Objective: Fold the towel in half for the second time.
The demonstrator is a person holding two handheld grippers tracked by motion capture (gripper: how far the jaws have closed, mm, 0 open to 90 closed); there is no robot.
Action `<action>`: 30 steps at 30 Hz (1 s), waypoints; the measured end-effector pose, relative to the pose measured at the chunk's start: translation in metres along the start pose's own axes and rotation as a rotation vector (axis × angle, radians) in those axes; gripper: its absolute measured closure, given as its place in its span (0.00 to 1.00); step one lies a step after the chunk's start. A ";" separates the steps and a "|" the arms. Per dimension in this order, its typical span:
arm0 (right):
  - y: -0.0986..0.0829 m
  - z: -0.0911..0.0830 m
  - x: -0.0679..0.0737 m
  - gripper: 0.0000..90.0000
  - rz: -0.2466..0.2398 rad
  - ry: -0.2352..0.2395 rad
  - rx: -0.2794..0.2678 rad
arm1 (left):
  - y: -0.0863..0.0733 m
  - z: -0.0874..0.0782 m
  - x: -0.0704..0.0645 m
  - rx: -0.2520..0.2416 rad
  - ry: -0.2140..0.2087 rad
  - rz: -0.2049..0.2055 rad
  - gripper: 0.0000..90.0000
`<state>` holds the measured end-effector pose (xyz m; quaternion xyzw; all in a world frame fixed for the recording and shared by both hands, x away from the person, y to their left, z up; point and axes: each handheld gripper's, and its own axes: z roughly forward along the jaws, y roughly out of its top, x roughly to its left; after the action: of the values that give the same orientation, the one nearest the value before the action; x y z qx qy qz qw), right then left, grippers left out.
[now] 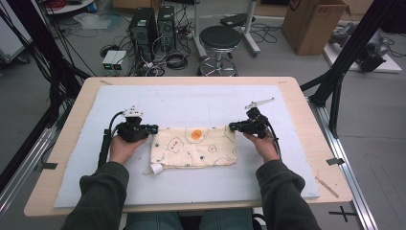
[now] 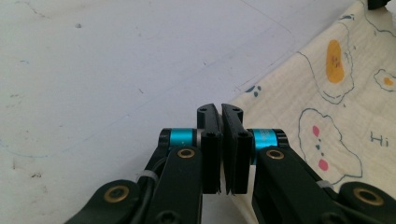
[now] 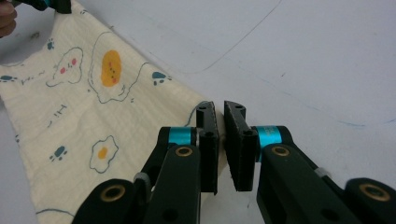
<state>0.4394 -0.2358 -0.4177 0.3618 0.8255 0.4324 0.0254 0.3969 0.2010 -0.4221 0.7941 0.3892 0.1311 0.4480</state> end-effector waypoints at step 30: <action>-0.011 -0.008 0.013 0.93 -0.030 0.021 -0.018 | -0.013 -0.020 -0.022 -0.031 -0.014 0.068 0.96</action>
<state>0.4203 -0.2371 -0.4174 0.3447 0.8270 0.4433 0.0263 0.3647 0.2009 -0.4180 0.8007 0.3566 0.1467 0.4584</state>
